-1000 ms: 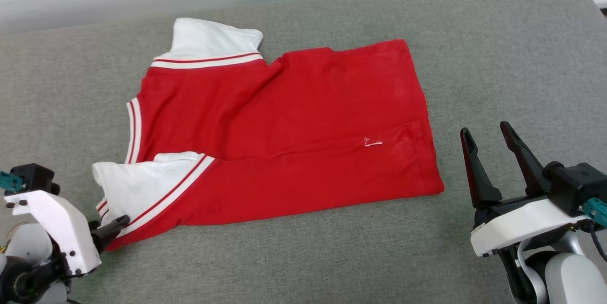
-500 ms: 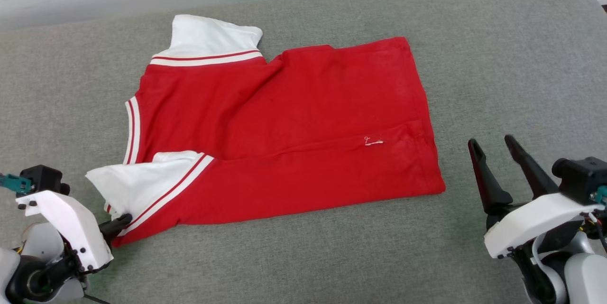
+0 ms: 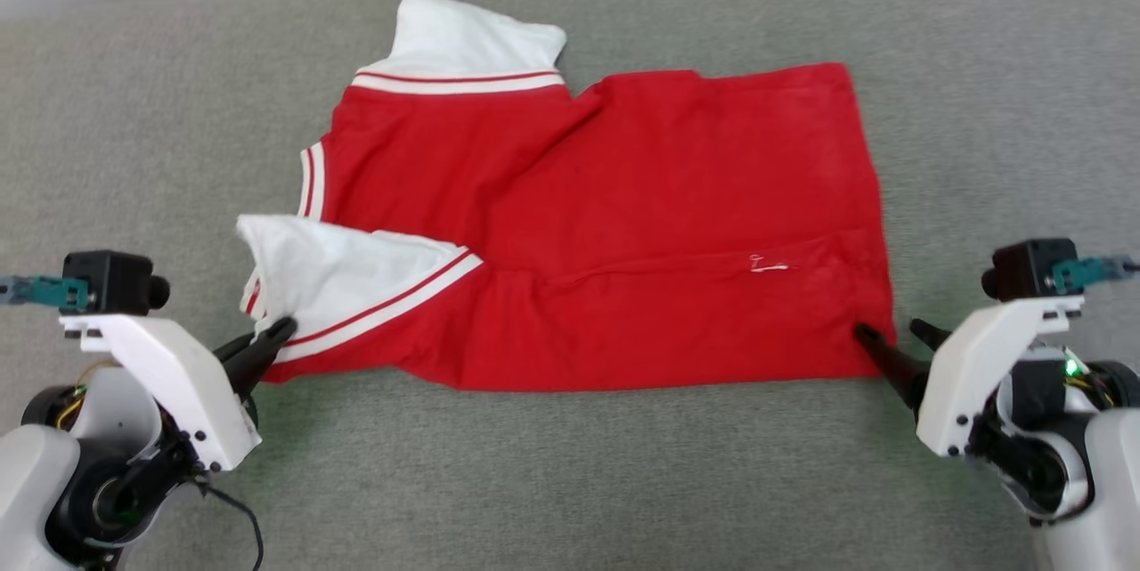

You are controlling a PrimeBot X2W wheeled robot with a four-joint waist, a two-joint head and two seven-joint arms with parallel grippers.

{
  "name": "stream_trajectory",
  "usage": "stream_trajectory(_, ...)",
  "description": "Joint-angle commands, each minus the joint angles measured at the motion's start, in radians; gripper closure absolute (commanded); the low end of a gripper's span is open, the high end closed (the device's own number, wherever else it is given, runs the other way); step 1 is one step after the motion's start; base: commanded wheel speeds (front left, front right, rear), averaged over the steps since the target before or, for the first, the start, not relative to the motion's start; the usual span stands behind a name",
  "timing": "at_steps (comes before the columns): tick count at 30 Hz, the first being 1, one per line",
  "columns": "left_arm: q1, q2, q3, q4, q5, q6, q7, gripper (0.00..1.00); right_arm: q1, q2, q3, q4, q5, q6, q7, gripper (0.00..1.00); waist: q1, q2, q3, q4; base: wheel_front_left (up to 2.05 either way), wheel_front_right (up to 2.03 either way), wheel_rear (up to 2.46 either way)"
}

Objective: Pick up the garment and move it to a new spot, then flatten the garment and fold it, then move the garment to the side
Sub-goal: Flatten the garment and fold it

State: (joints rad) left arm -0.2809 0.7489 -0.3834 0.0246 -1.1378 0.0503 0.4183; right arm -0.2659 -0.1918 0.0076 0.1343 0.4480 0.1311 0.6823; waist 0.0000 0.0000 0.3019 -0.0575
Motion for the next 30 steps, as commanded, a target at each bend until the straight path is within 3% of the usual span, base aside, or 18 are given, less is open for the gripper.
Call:
stream_trajectory(1,-0.016,0.003,-0.002,-0.013,0.008,0.006,-0.001,1.00,-0.022,0.006,0.000,0.014,-0.005,-0.001,0.013,0.00,0.0000,0.0000,0.018,0.018,0.00,0.00,0.00)
stream_trajectory(6,-0.030,-0.012,-0.017,-0.041,0.024,0.010,-0.004,1.00,-0.059,0.021,0.013,0.100,-0.009,-0.001,0.092,0.00,0.0000,0.0000,0.041,0.043,0.00,0.00,0.00)
stream_trajectory(7,-0.031,-0.015,-0.016,-0.039,0.021,0.011,-0.005,1.00,-0.060,0.026,0.024,0.113,-0.002,-0.001,0.105,0.23,0.0000,0.0000,0.042,0.046,0.00,0.00,0.00)
stream_trajectory(8,-0.031,-0.018,-0.016,-0.037,0.021,0.012,-0.008,1.00,-0.059,0.030,0.032,0.123,0.005,0.000,0.114,0.77,0.0000,0.0000,0.043,0.048,0.00,0.00,0.00)
stream_trajectory(9,-0.029,-0.020,-0.015,-0.034,0.020,0.011,-0.010,1.00,-0.059,0.033,0.037,0.133,0.011,0.000,0.125,1.00,0.0000,0.0000,0.042,0.050,0.00,0.00,0.00)
stream_trajectory(23,0.029,-0.029,-0.008,-0.036,-0.009,-0.008,-0.037,1.00,-0.064,-0.035,0.065,0.060,0.039,-0.001,0.096,1.00,0.0000,0.0000,-0.048,0.035,0.00,0.00,0.00)
stream_trajectory(30,0.106,-0.027,-0.012,-0.057,-0.009,0.016,-0.061,1.00,0.006,-0.065,0.084,0.005,0.060,-0.001,0.100,1.00,0.0000,0.0000,-0.148,0.040,0.00,0.00,0.00)
